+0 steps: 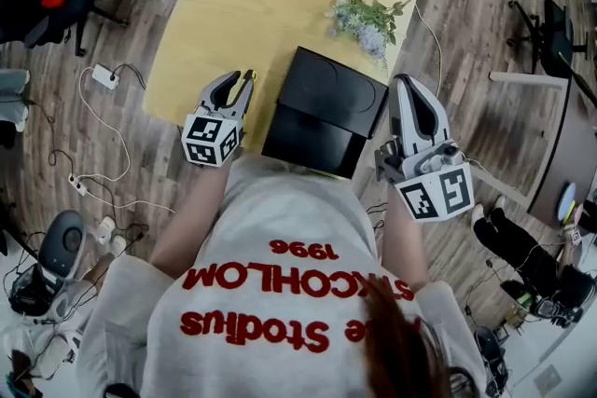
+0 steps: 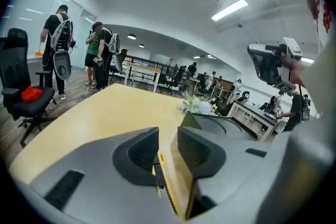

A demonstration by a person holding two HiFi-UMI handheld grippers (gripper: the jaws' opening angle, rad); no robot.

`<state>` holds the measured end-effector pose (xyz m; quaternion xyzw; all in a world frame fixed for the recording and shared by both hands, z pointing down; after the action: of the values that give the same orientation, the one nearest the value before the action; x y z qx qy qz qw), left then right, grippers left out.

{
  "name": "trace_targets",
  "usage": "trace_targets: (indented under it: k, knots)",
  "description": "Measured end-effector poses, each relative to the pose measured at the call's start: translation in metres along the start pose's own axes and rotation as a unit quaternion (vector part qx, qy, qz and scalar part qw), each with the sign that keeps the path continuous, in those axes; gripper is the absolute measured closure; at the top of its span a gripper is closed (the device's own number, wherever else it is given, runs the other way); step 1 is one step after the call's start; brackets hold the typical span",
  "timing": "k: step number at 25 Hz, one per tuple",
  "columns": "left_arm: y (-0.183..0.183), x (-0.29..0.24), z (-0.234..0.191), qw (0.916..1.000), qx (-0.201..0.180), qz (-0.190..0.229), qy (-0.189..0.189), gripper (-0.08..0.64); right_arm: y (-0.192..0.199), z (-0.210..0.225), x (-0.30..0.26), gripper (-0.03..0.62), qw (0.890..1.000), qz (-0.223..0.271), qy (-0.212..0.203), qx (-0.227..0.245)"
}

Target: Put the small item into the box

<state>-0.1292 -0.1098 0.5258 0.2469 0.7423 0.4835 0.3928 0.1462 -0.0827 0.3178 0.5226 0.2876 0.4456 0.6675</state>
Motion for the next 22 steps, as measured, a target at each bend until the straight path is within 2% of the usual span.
trace_targets:
  k: [4,8,15,19,22]
  knots:
    - [0.024,-0.010,0.000,0.9993,0.018,-0.033,0.000,0.432,0.007,-0.001,-0.006,0.586,1.000,-0.013,-0.005,-0.006]
    - [0.039,-0.014,-0.005,0.9973,0.006,-0.070,-0.022,0.413,0.012,-0.002,-0.010,0.586,1.000,-0.021,-0.011,-0.011]
    - [0.065,-0.025,-0.013,0.9874,0.019,-0.147,-0.054,0.385,0.018,-0.001,-0.014,0.586,0.999,-0.029,-0.019,-0.017]
    - [0.069,-0.027,-0.013,0.9855,0.000,-0.154,-0.070,0.376,0.019,0.002,-0.013,0.586,0.999,-0.031,-0.019,-0.019]
    - [0.068,-0.025,-0.015,0.9854,-0.006,-0.150,-0.080,0.395,0.020,0.002,-0.012,0.586,0.999,-0.032,-0.019,-0.021]
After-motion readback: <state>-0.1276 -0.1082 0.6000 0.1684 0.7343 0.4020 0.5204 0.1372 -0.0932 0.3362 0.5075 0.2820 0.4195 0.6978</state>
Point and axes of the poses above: the fingertips, and each gripper's own axes: x backward along the fingers, z to its right, y out of its underside, the point moved 4 cm from there along x, backward along the fingers, and after that the axes turned 9 degrees about z, right-handed, at the moved point
